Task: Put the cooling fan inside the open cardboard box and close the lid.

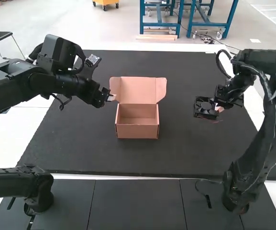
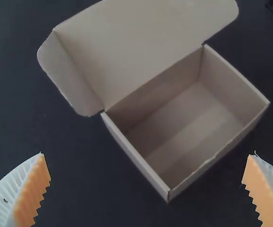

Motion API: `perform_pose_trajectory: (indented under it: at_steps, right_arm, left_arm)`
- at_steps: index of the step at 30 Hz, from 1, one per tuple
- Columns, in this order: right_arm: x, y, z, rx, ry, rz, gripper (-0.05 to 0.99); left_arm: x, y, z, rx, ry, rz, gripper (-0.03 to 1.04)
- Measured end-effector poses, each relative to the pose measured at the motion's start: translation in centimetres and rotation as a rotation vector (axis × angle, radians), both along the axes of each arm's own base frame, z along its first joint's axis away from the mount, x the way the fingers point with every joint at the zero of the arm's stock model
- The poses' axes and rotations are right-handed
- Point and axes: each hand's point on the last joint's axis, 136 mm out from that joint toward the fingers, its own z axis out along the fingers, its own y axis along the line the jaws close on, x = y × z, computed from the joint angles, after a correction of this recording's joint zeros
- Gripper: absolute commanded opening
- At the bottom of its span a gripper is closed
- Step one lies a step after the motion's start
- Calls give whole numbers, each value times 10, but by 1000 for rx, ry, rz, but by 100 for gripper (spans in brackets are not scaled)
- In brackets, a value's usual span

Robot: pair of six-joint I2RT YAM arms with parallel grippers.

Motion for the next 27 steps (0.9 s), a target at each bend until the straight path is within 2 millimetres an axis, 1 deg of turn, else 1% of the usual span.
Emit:
perform_pose_trajectory:
  at_steps: [1,3,5,7,11,16,21,25,27]
  right_arm:
    - [-3,2,9,7,-21,-4,-2]
    - [-12,9,21,24,-45,-6,-2]
    - [-24,19,27,44,-52,1,-2]
    - [-35,31,29,66,-49,19,-2]
    - [-53,65,35,112,-66,78,-2]
    - [-75,114,50,168,-93,183,-2]
    - [-101,161,49,217,-58,283,-2]
    - [-113,183,45,241,-42,321,-2]
    - [-115,192,46,253,-45,331,-2]
  left_arm:
    - [-1,0,-3,3,5,0,96]
    - [-3,2,-7,6,11,0,96]
    - [-4,2,-10,8,14,0,96]
    - [-4,2,-11,7,12,0,96]
    - [-2,1,-11,0,1,0,96]
    - [0,0,-9,-4,-7,0,96]
    - [-1,0,-10,-3,-4,1,96]
    - [-1,0,-10,-4,-4,1,96]
    - [0,0,-9,-6,-6,1,96]
